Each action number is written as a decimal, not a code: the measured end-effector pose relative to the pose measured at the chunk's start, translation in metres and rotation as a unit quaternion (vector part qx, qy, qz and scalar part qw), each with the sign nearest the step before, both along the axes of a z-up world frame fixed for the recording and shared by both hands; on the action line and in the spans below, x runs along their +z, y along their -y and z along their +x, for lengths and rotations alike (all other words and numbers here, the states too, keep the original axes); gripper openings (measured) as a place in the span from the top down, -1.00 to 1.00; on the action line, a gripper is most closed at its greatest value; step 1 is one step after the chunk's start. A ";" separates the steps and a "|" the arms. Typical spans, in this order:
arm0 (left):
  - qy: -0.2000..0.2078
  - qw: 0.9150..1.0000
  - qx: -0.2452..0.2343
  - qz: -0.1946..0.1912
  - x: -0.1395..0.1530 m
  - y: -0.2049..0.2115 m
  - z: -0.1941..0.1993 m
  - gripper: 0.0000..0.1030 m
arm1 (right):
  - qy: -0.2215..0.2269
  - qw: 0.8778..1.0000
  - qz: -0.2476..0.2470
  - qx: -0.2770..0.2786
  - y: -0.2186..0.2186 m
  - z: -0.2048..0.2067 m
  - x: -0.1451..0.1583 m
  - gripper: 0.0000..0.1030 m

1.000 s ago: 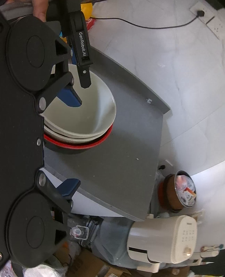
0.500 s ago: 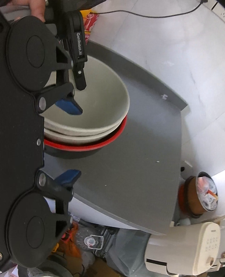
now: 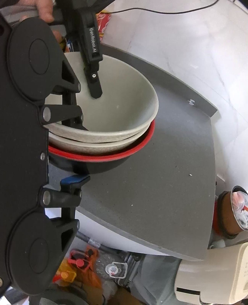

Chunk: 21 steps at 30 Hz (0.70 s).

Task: Organize plates and bowls
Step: 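Close both grippers on the rim of the red-rimmed bowl stack, then lift the bowl stack with both grippers and carry it over the plates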

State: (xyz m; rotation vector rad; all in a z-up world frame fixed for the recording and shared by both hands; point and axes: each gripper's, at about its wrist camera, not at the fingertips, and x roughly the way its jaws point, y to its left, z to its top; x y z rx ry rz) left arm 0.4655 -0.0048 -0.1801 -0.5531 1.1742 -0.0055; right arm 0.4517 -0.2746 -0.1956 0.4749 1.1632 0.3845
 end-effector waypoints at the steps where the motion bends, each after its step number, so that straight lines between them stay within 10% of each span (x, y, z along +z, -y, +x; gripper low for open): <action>1: -0.002 1.000 0.003 -0.001 0.000 0.000 0.001 0.53 | 0.003 1.000 -0.003 0.002 -0.001 0.000 0.001 0.24; 21: 0.020 0.999 0.042 -0.003 0.031 -0.017 -0.038 0.53 | 0.048 0.998 0.004 0.037 -0.012 -0.016 0.030 0.27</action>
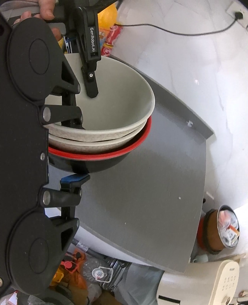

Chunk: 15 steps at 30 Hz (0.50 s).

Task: Organize plates and bowls
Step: 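Lift the bowl stack with both grippers and carry it over the plates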

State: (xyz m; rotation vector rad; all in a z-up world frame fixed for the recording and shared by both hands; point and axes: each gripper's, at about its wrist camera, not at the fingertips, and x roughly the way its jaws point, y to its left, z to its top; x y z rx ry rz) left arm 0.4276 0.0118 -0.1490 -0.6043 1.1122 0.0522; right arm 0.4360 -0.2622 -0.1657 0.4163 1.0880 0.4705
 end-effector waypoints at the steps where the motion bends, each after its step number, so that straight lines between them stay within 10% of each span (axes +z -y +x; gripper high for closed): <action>1: 0.002 1.000 0.004 0.000 0.002 -0.001 -0.003 0.53 | 0.002 1.000 0.001 0.004 -0.001 -0.002 0.002 0.26; 15: 0.029 0.998 0.057 0.023 0.036 -0.017 -0.072 0.53 | 0.018 0.998 0.022 0.060 -0.026 -0.032 0.030 0.26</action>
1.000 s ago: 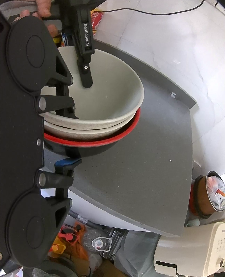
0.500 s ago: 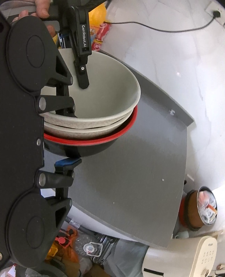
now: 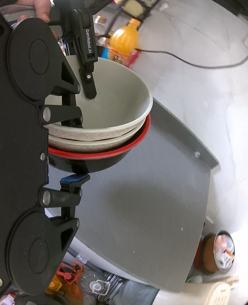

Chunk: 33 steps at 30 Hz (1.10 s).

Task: Organize plates and bowls
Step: 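Lift the bowl stack with both grippers and carry it over the plates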

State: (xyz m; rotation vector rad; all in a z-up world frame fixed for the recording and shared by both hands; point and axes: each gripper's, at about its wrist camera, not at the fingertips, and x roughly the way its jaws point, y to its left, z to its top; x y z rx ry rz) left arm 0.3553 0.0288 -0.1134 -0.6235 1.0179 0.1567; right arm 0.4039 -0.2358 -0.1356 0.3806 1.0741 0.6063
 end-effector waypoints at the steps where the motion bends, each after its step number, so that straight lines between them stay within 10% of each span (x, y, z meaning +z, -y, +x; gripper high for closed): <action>1: 0.001 1.000 0.007 -0.001 0.001 -0.003 -0.007 0.53 | 0.001 1.000 0.001 0.006 -0.004 -0.002 0.002 0.26; 33: -0.014 0.988 0.154 -0.005 0.013 -0.102 -0.162 0.53 | -0.007 0.986 -0.013 0.166 -0.123 -0.081 0.011 0.26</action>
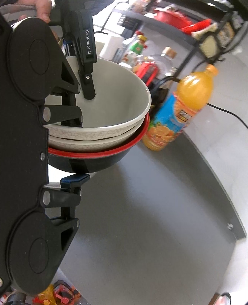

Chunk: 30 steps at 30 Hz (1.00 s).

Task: Organize plates and bowls
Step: 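Lift the bowl stack with both grippers and carry it over the plates, then lower the bowl stack with both grippers onto the 'BAKERY' plate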

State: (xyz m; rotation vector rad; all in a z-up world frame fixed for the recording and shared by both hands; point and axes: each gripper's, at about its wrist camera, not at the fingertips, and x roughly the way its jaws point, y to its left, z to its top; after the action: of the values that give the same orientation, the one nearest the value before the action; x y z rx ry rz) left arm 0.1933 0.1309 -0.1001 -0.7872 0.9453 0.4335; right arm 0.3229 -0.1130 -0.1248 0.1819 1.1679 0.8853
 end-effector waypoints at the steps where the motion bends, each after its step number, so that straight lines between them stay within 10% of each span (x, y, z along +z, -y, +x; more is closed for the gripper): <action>1: -0.004 1.000 0.004 -0.003 -0.003 -0.002 -0.003 0.53 | -0.003 1.000 -0.004 0.005 -0.004 -0.001 -0.002 0.26; 30: -0.061 0.997 0.033 -0.014 -0.041 -0.007 -0.017 0.53 | -0.059 0.998 -0.019 0.018 -0.012 -0.010 -0.036 0.20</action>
State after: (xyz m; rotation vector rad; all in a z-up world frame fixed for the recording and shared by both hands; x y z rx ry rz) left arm 0.1766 0.1383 -0.1416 -0.8254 1.0430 0.5322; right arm 0.3130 -0.1005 -0.1606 0.1850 1.3013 0.8940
